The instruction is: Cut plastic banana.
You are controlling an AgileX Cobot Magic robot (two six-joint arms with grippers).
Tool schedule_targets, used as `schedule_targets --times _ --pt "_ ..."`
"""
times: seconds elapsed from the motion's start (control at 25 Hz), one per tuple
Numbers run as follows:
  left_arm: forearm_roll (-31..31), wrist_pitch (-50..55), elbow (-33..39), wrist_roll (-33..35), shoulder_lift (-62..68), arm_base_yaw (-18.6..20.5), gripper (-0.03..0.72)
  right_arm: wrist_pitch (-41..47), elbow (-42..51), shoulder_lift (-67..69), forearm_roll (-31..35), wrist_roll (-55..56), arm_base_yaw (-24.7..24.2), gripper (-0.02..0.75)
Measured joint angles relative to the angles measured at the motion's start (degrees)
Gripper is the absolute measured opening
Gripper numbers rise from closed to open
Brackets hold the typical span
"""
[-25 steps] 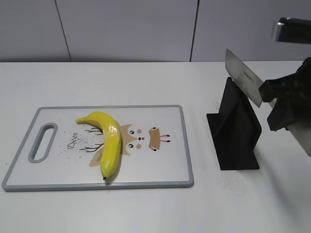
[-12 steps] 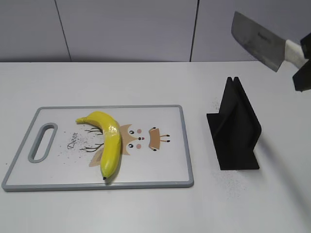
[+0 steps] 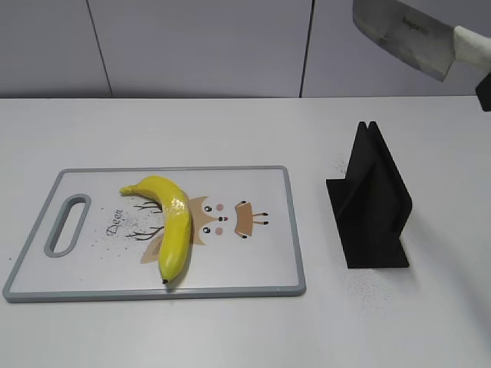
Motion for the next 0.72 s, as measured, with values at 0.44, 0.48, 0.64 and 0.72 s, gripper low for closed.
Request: schedule_targets --times 0.44,0.48,0.64,0.72 --pt "-10.91 -9.45 -15.28 24.64 34.34 0.00 0.628 6.86 -15.41 18.94 11.26 -30.10 0.00 0.160" --pt "-13.03 -8.71 -17.51 28.71 38.05 0.00 0.628 7.22 -16.85 20.44 12.24 -31.60 0.00 0.160" --pt "-19.03 -1.93 -29.87 40.03 51.40 -1.10 0.627 7.98 -22.11 25.24 16.12 -43.35 0.00 0.160" --pt "-20.00 1.73 -36.46 44.73 57.34 -2.67 0.624 8.40 -24.41 27.78 18.51 -48.71 0.00 0.160"
